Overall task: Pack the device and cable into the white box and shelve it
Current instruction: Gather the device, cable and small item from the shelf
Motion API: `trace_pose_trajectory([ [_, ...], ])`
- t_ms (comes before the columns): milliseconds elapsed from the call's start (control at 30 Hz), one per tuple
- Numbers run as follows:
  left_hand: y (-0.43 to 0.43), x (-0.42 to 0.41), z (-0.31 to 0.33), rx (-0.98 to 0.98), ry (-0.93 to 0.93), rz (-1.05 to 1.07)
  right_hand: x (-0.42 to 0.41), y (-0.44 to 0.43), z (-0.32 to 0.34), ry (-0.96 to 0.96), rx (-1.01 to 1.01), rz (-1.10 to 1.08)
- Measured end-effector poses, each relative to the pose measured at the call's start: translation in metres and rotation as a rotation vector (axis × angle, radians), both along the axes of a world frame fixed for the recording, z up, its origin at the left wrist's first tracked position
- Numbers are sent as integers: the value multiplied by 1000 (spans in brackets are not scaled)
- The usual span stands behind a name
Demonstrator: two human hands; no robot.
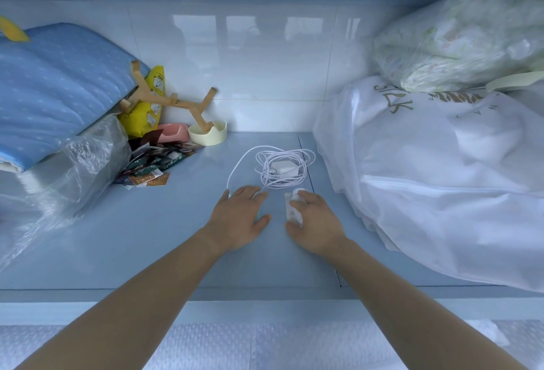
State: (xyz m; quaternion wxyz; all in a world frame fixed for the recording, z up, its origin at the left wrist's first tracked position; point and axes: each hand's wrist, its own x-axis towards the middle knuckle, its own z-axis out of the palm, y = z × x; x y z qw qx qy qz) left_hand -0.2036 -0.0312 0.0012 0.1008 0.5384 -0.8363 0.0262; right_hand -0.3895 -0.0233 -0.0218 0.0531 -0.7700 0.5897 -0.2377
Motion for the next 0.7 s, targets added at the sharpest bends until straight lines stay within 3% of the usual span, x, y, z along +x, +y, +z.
trace_pose_trajectory([
  [300,-23,-8,8,-75,34,-76,-1,-7,-1,-21,21,-53],
  [700,-32,25,9,-100,102,-34,31,-45,36,41,-125,-101],
])
